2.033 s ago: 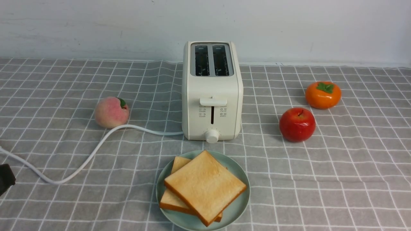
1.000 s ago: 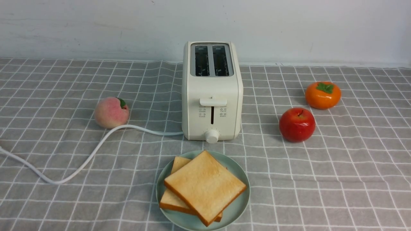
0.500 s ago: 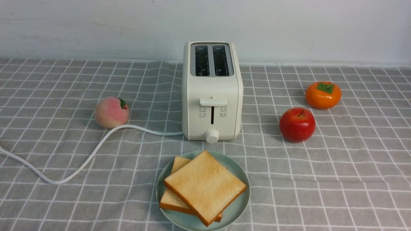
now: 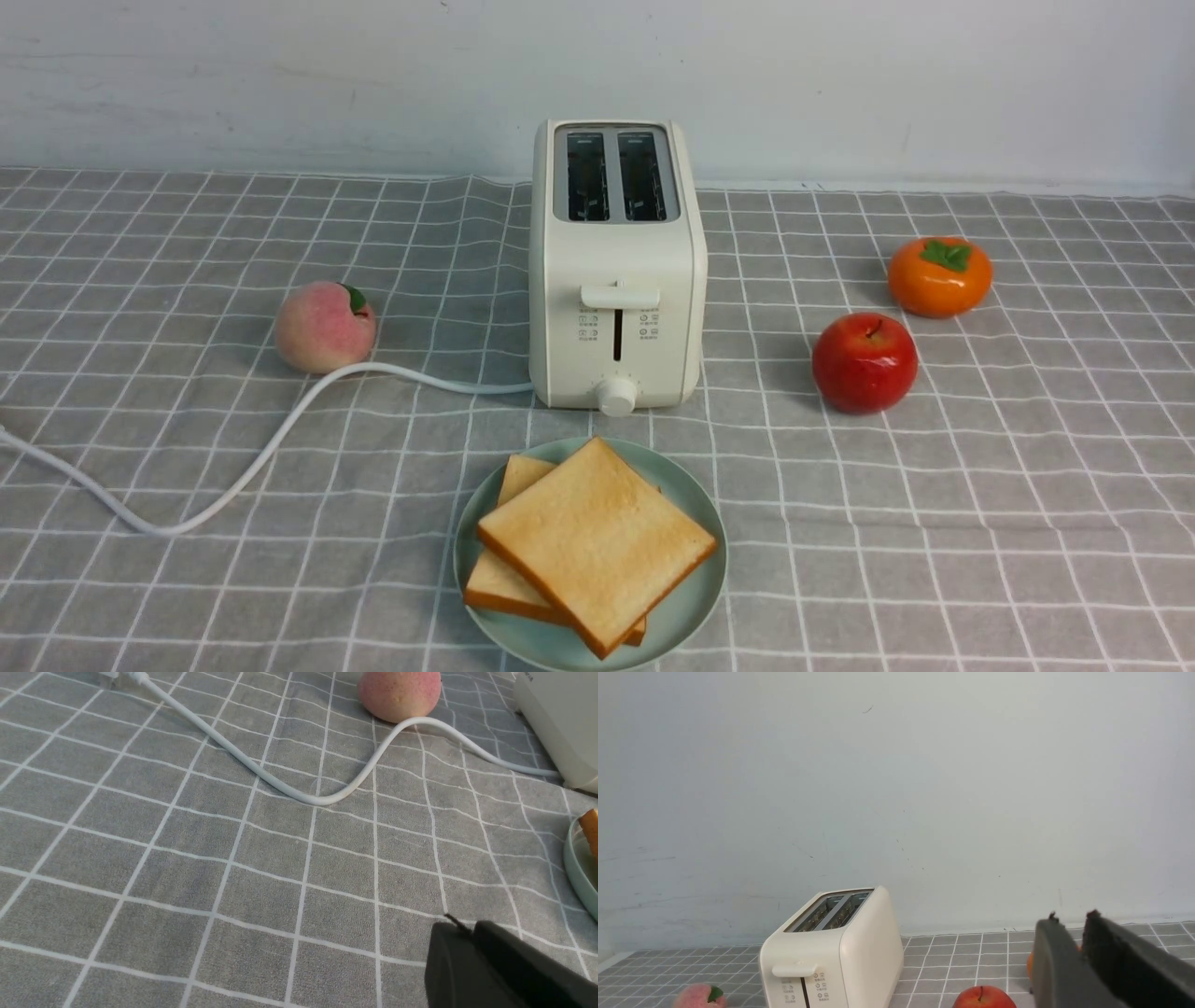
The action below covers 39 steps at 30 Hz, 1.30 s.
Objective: Take toasted bread from bread machine on grey coffee table place on plate.
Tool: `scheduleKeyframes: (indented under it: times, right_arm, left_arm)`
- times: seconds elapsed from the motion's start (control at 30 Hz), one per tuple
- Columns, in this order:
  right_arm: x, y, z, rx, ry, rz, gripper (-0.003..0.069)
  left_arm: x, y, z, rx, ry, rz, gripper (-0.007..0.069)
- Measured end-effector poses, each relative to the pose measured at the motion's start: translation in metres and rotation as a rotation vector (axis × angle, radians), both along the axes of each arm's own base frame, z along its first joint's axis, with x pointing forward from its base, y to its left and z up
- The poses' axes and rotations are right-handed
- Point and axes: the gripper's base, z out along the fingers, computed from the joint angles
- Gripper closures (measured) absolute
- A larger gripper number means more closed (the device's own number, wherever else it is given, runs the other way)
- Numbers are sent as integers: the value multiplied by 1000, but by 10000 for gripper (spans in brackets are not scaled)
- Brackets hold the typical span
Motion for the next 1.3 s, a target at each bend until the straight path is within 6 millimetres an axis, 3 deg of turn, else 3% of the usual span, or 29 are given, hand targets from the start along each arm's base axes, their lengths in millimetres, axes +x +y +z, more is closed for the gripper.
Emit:
scheduleKeyframes:
  times: [0.2,0.27,0.4,0.57,1.3]
  right_arm:
    - [0,0,-2,-14,6,-8,555]
    - [3,-1,-12,-45,55,-43,552]
    - [14,-3,-49,-82,210,-120,552]
    - [22,-8,-116,-102,489,-215,548]
    - [21,-10,-119,-98,516,-247,524]
  left_arm:
    - [0,0,0,0,0,0,582]
    - [0,0,0,0,0,0,580]
    - [0,0,0,0,1,0,575]
    - [0,0,0,0,1,0,568]
    - [0,0,0,0,4,0,549]
